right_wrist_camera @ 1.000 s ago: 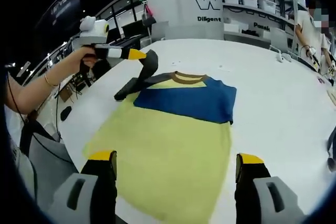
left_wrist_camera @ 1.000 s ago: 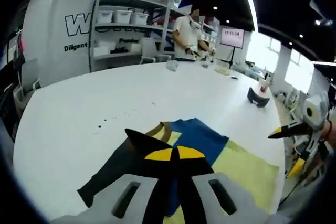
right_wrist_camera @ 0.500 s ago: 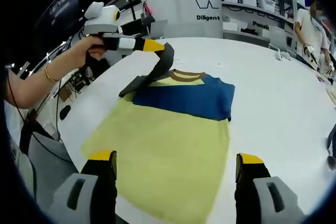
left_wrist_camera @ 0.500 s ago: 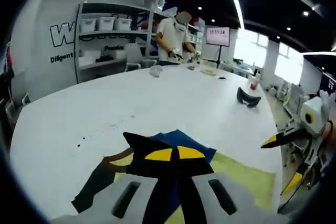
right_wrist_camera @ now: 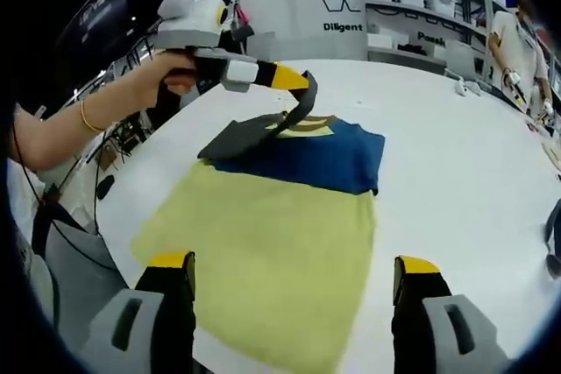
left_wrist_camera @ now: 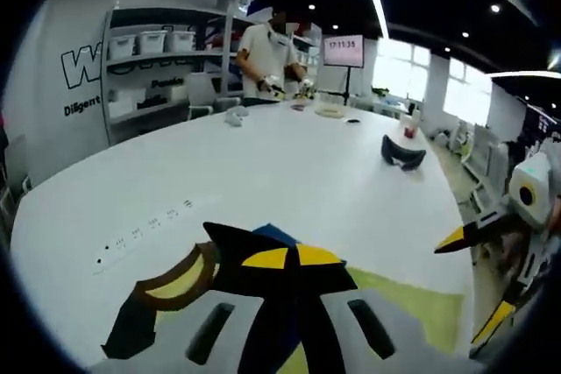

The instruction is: Fold the garment on the visible template until the final outline fits inside the template.

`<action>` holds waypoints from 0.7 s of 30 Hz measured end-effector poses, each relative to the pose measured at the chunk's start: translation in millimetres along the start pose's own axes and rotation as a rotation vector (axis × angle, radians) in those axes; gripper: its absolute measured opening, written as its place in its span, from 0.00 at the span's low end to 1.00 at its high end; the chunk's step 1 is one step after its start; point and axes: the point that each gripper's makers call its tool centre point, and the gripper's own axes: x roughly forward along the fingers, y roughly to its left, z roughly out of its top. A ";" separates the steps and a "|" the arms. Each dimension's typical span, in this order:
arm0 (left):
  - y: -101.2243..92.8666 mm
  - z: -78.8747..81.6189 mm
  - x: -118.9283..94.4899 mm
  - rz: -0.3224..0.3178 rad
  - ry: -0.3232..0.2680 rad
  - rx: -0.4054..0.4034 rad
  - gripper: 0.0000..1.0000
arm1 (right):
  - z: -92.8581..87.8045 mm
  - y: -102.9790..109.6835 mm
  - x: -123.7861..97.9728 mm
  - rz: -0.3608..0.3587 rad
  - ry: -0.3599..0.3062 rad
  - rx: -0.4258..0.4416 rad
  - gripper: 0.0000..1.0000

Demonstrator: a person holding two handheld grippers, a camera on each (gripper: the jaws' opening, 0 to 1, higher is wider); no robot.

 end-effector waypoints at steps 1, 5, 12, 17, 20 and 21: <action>-1.7 -3.7 3.3 -0.005 0.009 0.001 0.02 | -0.1 -0.3 0.1 0.000 0.000 0.001 0.92; -5.9 -12.5 11.3 -0.008 0.028 0.025 0.02 | -1.8 -4.1 1.2 -0.002 0.001 0.005 0.92; -19.7 -36.5 38.1 -0.027 0.065 0.037 0.02 | -6.6 -11.6 4.2 -0.008 0.010 0.011 0.92; -21.9 -50.4 48.2 -0.036 0.090 0.044 0.02 | -6.5 -13.7 4.6 -0.009 0.010 0.010 0.92; -22.1 -56.7 51.3 -0.038 0.102 0.026 0.02 | -7.2 -16.8 5.4 -0.013 0.011 0.012 0.92; -22.3 -59.5 54.1 -0.034 0.105 0.034 0.02 | -7.5 -18.2 5.8 -0.015 0.012 0.014 0.92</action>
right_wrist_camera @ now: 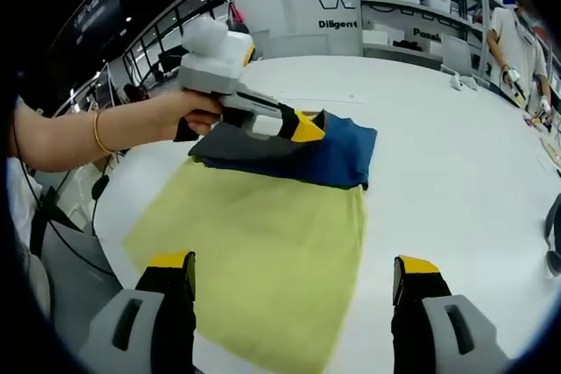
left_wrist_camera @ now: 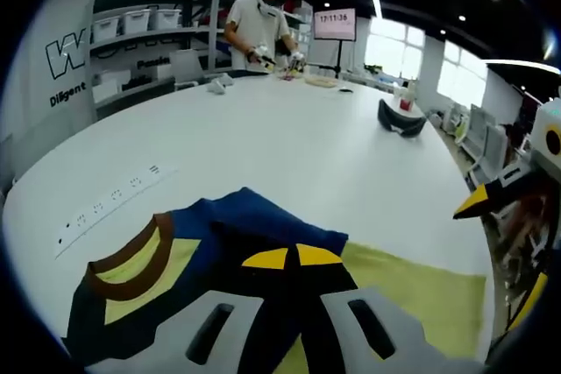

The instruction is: Fold the garment on the visible template until the final outline fits inside the template.

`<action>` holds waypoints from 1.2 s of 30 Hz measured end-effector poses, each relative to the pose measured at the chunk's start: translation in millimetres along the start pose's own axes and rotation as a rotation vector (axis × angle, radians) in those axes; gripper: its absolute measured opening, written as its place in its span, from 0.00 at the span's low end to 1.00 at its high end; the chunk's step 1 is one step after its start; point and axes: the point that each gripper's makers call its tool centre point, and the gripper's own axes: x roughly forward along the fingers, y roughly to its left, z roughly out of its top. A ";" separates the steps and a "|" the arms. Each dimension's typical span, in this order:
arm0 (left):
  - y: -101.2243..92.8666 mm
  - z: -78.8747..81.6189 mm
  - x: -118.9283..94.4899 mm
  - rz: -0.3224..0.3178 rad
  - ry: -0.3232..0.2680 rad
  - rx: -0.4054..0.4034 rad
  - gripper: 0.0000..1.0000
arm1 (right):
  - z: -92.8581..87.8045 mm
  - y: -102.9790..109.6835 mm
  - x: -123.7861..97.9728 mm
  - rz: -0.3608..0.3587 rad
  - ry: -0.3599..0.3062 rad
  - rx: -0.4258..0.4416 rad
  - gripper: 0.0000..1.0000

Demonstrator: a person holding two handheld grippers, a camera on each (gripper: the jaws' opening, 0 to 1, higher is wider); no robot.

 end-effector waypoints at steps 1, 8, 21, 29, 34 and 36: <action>-0.2 -0.2 0.9 -0.001 -0.001 0.002 0.02 | -0.2 -0.5 0.2 -0.001 0.000 0.000 0.92; -13.7 0.5 15.9 -0.047 -0.034 -0.058 0.12 | -0.5 -6.5 3.9 -0.007 -0.017 0.023 0.91; 7.5 0.9 -20.6 0.042 -0.017 -0.039 0.45 | 0.1 -10.1 5.5 -0.008 -0.027 0.039 0.93; 47.8 -1.7 -78.6 0.143 -0.090 -0.098 0.65 | 7.5 -5.5 6.5 -0.002 -0.034 0.045 0.95; 57.9 -13.9 -103.7 0.185 -0.107 -0.138 0.70 | 9.1 1.4 9.7 0.004 -0.022 0.043 0.96; 64.9 -23.2 -114.9 0.211 -0.101 -0.162 0.70 | 9.1 3.0 11.5 0.004 -0.017 0.043 0.96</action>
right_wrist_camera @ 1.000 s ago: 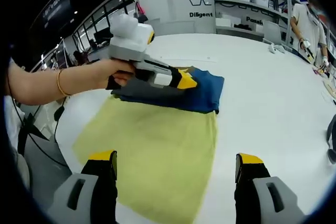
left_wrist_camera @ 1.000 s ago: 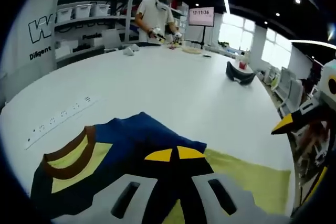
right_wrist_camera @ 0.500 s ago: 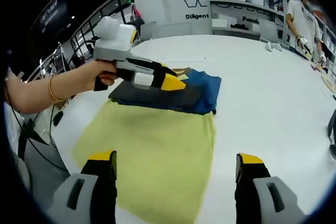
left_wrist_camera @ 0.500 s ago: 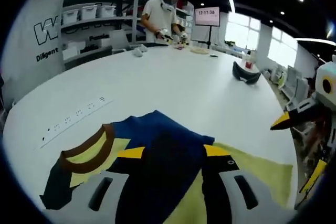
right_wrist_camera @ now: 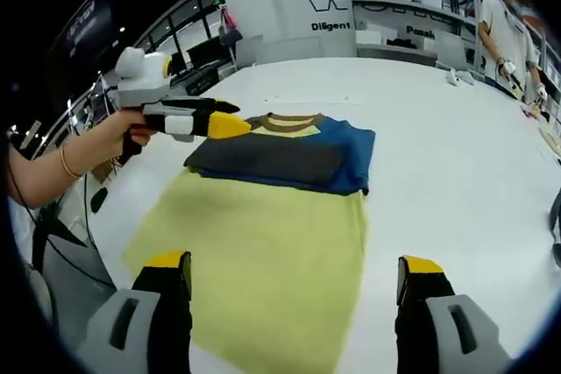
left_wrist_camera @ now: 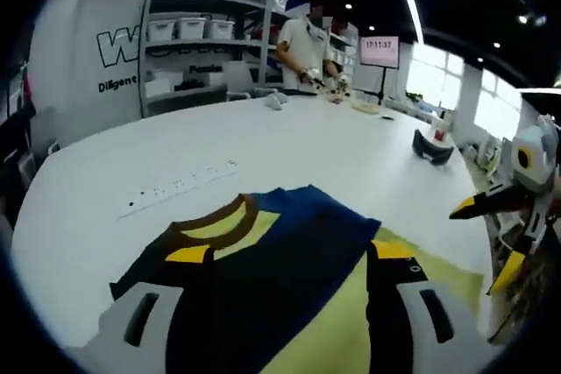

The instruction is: Fold the garment on the visible template until the final outline fits inside the template.

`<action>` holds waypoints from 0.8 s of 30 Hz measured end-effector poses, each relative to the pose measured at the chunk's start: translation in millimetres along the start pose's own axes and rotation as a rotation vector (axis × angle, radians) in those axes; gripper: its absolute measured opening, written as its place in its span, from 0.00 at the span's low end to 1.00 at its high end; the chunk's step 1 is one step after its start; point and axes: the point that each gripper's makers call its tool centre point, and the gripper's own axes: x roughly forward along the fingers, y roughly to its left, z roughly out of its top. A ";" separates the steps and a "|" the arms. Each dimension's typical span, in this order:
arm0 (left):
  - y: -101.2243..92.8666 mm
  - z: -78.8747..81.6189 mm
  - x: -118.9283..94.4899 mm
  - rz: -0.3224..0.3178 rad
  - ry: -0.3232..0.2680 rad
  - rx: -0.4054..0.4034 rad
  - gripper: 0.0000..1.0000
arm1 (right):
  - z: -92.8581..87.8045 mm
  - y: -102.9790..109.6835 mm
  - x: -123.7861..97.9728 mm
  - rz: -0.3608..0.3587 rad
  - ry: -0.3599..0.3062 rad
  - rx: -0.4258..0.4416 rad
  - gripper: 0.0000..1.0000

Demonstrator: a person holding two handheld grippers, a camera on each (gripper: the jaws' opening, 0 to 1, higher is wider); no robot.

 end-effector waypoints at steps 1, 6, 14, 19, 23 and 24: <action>1.7 -1.5 -2.4 0.004 0.002 -0.002 0.69 | 0.0 0.6 0.6 0.001 0.001 0.000 0.96; 28.8 -25.0 -24.0 0.073 0.033 -0.057 0.65 | -0.5 0.8 5.0 0.002 0.005 0.004 0.96; 52.0 -56.2 -50.6 0.138 0.061 -0.071 0.62 | -1.5 0.7 7.0 -0.003 0.005 0.010 0.96; 61.8 -71.2 -60.3 0.159 0.083 -0.064 0.59 | -3.2 1.7 8.0 -0.005 0.008 0.016 0.95; 71.2 -81.1 -65.7 0.180 0.093 -0.076 0.58 | -5.6 1.8 8.5 -0.009 0.014 0.018 0.95; 72.7 -84.3 -67.1 0.183 0.102 -0.077 0.57 | -5.8 1.9 8.6 -0.009 0.014 0.019 0.95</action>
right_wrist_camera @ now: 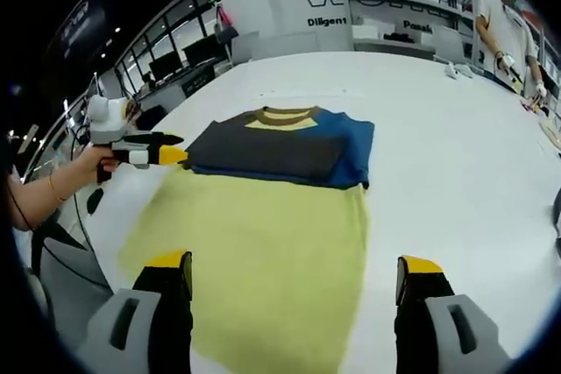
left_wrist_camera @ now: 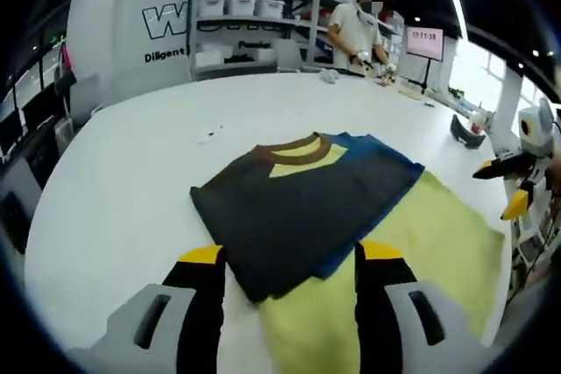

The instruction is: Fold the garment on the visible template until the final outline fits inside the template.

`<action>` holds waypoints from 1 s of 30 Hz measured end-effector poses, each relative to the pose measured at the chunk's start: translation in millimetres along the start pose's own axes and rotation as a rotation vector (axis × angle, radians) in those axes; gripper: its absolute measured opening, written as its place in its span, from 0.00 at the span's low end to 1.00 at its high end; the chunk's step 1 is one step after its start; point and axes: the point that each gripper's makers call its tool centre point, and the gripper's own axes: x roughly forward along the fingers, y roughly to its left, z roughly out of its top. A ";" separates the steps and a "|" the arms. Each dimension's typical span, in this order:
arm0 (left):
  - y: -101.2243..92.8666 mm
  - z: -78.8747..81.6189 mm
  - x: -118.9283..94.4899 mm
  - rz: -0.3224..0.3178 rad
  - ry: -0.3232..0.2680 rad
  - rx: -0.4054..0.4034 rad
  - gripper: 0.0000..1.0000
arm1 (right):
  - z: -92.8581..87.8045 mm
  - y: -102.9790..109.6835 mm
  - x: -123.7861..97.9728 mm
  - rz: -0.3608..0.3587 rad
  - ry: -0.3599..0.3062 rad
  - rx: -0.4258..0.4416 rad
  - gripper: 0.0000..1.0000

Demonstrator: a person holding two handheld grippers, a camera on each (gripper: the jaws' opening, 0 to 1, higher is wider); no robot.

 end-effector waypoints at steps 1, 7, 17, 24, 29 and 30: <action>1.9 -3.2 -0.8 0.003 0.009 0.000 0.56 | -0.2 0.1 0.1 0.000 0.000 0.001 0.95; 17.4 -25.4 -3.8 0.028 0.044 -0.012 0.51 | -1.5 1.7 0.6 0.001 0.002 0.003 0.95; 21.2 -40.5 1.3 0.027 0.078 -0.035 0.11 | -8.4 -0.7 -1.2 -0.005 0.014 0.015 0.95; 18.6 -40.5 -1.1 0.015 0.081 -0.003 0.03 | -10.8 -4.5 -3.6 -0.011 0.012 0.022 0.95; 24.0 -42.5 -5.0 0.030 0.088 0.016 0.03 | -13.3 -3.3 -4.3 -0.007 0.016 0.022 0.95; 25.2 -43.0 -5.6 0.032 0.090 0.017 0.03 | -13.7 -2.9 -4.4 -0.005 0.017 0.021 0.95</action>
